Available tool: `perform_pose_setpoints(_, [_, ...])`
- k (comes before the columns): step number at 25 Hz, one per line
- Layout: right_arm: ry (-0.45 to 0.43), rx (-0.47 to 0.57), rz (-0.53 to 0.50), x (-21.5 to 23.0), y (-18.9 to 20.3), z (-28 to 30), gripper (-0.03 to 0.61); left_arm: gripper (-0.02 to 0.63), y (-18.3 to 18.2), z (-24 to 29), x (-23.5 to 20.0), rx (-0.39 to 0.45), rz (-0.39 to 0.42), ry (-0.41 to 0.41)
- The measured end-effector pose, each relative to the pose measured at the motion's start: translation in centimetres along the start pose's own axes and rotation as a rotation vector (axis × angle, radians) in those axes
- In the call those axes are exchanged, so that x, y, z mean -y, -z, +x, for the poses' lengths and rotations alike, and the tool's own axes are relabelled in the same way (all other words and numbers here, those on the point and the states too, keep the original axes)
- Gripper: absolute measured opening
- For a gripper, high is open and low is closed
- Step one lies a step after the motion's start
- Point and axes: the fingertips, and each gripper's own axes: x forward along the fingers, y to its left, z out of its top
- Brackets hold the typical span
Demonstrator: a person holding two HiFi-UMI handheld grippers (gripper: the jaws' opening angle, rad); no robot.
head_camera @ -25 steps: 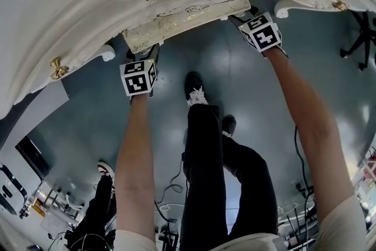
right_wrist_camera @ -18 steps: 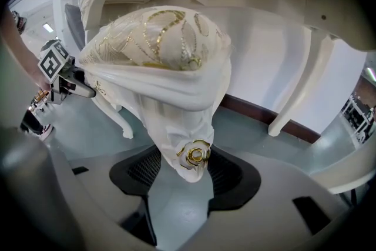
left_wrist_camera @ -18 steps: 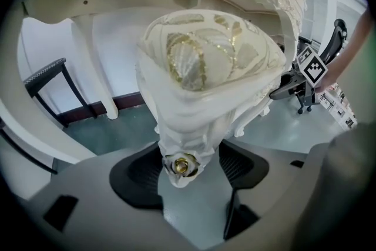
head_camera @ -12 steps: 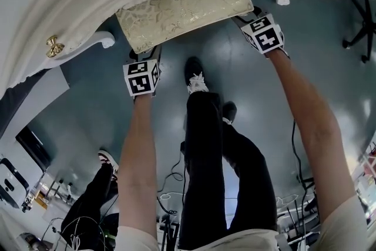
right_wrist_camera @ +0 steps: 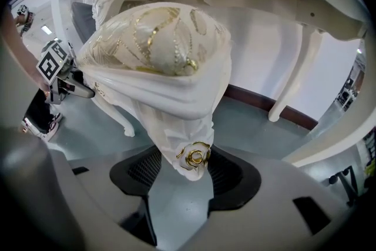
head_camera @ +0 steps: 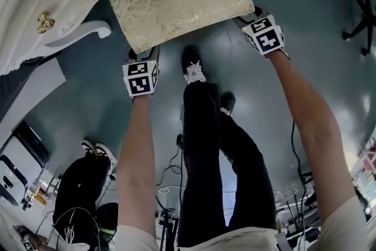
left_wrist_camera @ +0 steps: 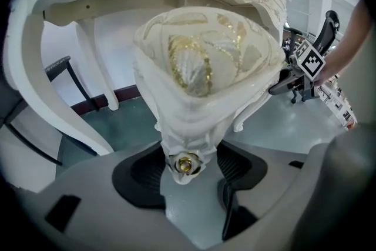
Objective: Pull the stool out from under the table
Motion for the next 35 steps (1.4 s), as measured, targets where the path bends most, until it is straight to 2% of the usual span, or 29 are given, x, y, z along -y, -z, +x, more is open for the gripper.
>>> perform_pose_setpoints(18, [0.006,-0.053,0.038,-4.1,7.7,-3.9,0.275,0.285,6.1,-3.6,5.2,-0.054,0.014,0.010])
perform_pose_setpoints(26, [-0.001,-0.074,0.035,-8.4,11.9,-6.0,0.275,0.284,11.2,-6.8,7.4,-0.070,0.014,0.019])
perform_pose_setpoints(35, [0.010,-0.083,0.056,-10.1,13.2,-7.6,0.275,0.284,12.2,-8.3,7.9,-0.072,0.039,0.037])
